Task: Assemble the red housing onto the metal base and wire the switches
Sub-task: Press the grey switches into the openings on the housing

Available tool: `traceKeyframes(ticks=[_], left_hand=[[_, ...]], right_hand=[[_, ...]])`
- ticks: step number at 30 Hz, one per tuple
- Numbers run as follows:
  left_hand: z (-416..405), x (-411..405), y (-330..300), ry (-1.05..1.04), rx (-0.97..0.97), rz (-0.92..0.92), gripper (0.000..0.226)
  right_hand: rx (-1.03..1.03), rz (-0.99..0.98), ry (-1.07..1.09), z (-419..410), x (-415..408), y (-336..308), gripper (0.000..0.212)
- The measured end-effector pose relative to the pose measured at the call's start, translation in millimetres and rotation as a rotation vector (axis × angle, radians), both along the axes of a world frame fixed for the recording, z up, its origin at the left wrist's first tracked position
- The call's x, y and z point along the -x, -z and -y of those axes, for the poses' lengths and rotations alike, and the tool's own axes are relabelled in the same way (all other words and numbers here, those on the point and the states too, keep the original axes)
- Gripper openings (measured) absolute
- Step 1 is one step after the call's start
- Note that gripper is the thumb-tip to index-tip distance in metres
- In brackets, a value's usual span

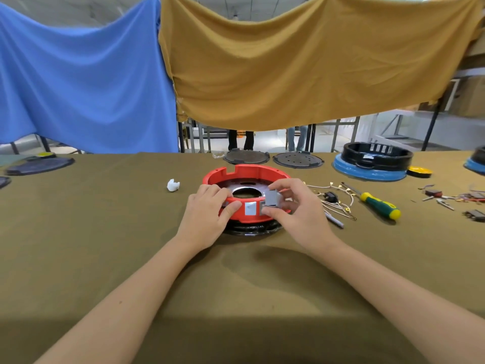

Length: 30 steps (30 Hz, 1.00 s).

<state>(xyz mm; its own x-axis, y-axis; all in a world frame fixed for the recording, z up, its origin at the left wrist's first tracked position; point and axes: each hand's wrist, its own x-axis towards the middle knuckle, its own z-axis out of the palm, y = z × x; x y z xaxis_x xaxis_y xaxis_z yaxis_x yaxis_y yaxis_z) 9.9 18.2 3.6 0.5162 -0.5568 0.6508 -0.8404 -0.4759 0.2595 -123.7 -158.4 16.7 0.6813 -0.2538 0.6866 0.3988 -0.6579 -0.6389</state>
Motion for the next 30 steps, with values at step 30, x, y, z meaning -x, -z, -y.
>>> traceKeyframes(ticks=[30], left_hand=[[-7.4, -9.2, 6.7, -0.099, 0.173, -0.041, 0.031]], right_hand=[[-0.598, -0.37, -0.269, -26.7, -31.1, 7.3, 0.055]])
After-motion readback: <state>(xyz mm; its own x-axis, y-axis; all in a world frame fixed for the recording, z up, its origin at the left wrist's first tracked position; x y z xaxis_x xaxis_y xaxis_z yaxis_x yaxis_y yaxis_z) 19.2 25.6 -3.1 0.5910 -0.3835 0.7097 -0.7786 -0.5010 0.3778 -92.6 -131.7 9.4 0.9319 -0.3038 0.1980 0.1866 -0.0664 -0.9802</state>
